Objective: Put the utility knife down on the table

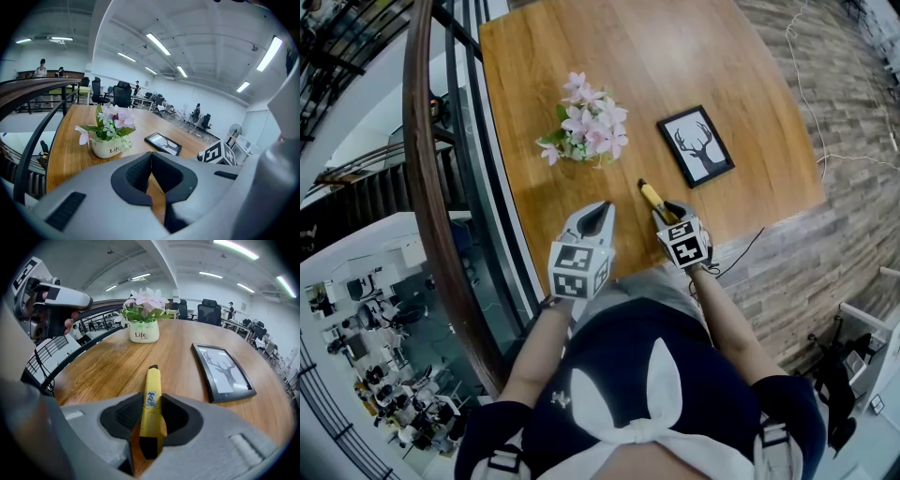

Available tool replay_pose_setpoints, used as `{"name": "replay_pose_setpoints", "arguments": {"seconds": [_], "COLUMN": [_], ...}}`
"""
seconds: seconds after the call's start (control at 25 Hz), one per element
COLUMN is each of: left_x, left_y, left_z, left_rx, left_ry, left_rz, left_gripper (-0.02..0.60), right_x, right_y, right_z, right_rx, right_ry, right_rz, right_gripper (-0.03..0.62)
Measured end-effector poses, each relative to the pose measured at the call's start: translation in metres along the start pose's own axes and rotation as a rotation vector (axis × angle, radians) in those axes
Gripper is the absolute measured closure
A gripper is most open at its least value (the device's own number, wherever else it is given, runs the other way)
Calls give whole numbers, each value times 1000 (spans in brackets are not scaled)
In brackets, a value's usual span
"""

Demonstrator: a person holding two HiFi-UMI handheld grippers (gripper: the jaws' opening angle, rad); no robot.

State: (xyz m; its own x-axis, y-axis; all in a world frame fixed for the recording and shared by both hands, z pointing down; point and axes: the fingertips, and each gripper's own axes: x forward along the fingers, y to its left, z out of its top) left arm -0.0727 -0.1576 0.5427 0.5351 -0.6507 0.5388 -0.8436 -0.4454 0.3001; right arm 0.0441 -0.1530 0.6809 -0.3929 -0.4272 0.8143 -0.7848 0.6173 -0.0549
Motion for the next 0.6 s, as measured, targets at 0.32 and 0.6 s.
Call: {"name": "replay_pose_setpoints", "arguments": {"seconds": [0.32, 0.6], "left_x": [2, 4], "left_y": [-2, -4], "left_z": [0, -1], "left_rx": [-6, 0], "left_ry": [2, 6], "left_rz": [4, 3], "left_gripper": [563, 563], "right_x": [4, 6], "right_y": [-1, -1], "right_z": [-4, -4], "right_rx": [-15, -21], "right_ry": [17, 15], "right_rz": [7, 14], "right_gripper": [470, 467]}}
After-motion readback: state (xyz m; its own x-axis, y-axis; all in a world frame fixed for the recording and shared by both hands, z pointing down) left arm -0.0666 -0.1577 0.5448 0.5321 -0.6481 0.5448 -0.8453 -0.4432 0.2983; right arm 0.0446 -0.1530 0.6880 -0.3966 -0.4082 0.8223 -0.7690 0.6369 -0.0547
